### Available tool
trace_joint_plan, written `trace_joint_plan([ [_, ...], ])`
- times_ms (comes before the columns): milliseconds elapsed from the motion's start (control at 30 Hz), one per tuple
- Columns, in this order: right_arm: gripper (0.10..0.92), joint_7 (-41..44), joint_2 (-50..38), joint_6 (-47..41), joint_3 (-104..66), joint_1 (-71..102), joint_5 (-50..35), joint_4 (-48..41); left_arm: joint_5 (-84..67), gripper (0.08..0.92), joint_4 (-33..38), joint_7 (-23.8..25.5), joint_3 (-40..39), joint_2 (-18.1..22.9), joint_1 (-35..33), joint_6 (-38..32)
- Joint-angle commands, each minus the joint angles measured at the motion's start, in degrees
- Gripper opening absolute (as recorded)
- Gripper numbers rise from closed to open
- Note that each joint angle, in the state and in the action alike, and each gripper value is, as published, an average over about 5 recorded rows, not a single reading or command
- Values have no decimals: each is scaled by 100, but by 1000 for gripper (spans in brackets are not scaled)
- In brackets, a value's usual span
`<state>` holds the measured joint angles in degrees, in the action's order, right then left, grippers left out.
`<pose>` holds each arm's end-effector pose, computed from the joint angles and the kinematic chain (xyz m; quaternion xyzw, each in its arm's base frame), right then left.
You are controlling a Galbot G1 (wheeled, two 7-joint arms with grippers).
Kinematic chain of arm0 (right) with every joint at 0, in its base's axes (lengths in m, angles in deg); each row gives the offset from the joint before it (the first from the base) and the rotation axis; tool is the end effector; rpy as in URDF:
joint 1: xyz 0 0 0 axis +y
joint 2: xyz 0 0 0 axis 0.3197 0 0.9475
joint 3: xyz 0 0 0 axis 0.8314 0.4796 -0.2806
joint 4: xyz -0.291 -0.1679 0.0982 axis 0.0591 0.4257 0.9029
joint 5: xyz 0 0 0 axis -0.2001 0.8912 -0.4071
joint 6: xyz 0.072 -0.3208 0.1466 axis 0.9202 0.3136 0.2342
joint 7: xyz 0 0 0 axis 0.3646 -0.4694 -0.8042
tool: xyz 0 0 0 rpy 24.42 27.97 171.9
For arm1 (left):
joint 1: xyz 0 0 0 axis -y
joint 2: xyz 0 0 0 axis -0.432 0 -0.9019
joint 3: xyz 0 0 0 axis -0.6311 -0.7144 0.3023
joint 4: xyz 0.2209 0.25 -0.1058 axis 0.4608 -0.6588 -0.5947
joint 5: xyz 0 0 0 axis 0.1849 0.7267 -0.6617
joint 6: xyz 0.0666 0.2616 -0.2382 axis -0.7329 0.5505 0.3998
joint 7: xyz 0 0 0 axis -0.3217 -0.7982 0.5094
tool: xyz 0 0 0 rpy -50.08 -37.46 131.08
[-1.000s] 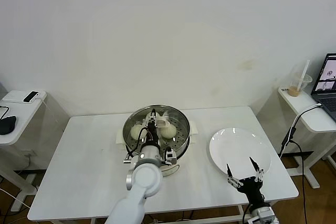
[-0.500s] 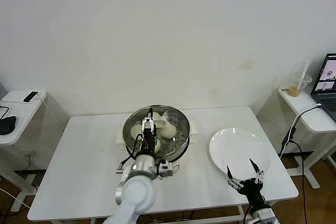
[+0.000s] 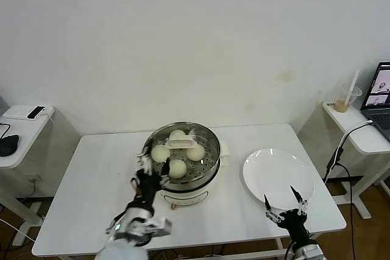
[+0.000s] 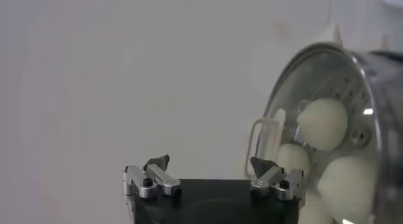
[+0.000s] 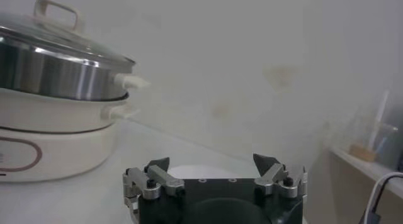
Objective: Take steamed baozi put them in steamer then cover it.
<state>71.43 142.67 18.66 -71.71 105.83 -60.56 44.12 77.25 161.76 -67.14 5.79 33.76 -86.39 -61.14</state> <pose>0.1554 -0.0938 -0.3529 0.0607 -0.9843 0.1612 0.0378 0.2023 -0.0406 -0.2298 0.0463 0.8640 0.4996 0.0407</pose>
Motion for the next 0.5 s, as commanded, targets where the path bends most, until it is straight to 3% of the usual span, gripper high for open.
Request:
trace_joint_plan([
  [33, 823, 18, -47, -55, 58, 54, -106, 21, -5295, 823, 34, -1132, 2263, -42, -1331, -1964],
  [267, 823, 47, -101, -165, 55, 148, -266, 158, -6983, 823, 13, -1267, 2517, 67, -1946, -2192],
  [500, 823, 49, -139, -295, 16, 249, -380, 229, -7018, 823, -413, -1344, 2483, 238, -2434, -2890],
])
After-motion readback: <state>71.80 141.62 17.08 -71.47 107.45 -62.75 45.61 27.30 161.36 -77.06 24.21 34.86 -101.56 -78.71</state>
